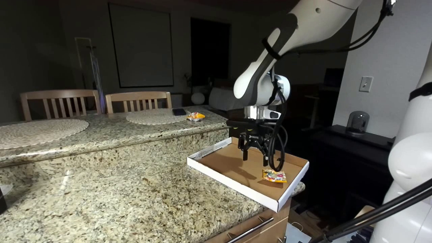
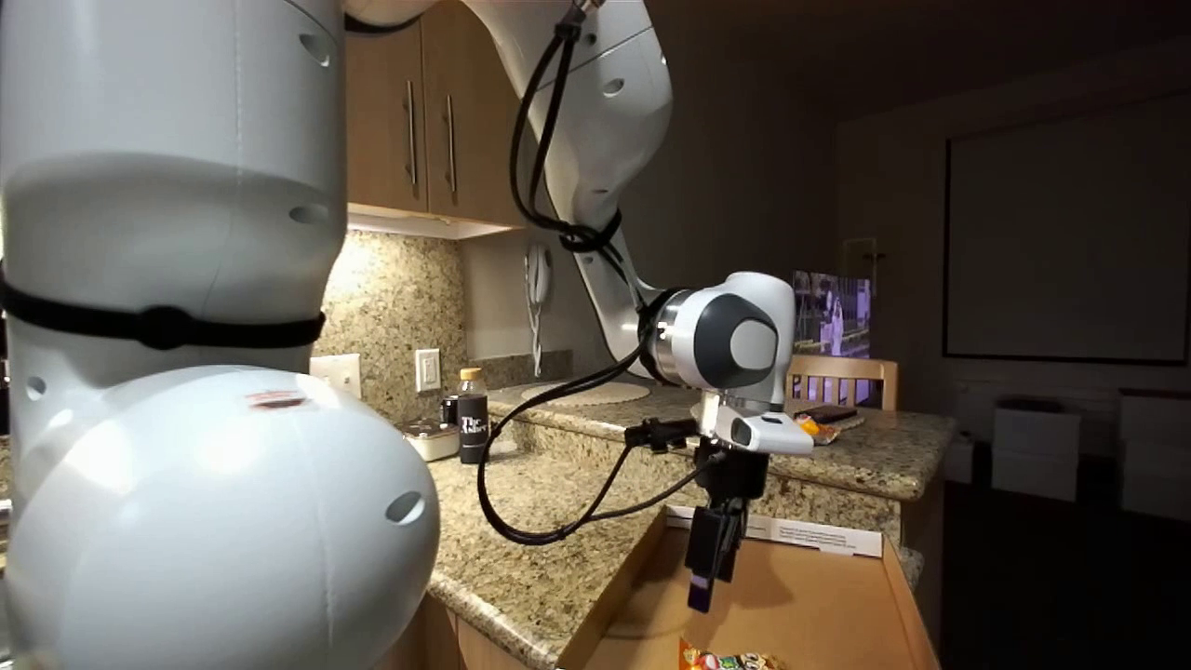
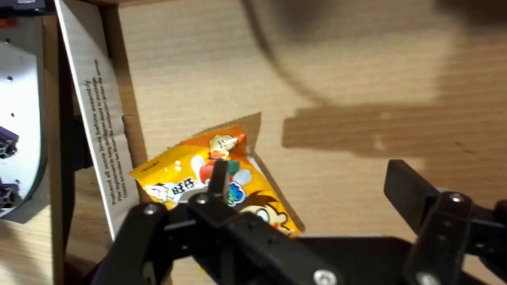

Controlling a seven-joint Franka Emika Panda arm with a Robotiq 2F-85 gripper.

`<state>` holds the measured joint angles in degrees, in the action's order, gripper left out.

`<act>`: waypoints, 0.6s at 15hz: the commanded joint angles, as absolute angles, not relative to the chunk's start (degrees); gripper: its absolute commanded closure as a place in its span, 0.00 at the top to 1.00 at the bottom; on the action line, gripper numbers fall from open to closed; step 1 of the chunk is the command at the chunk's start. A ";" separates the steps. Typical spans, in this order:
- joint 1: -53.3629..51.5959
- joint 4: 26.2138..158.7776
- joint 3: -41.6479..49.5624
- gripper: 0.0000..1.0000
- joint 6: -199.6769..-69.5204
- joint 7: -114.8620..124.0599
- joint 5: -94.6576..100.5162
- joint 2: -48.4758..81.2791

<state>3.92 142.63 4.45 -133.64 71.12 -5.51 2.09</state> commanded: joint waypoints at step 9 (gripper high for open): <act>3.52 149.24 4.74 1.00 -125.22 86.31 -1.09 -0.10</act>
<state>3.62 147.20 4.49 -125.42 82.25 -3.02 2.28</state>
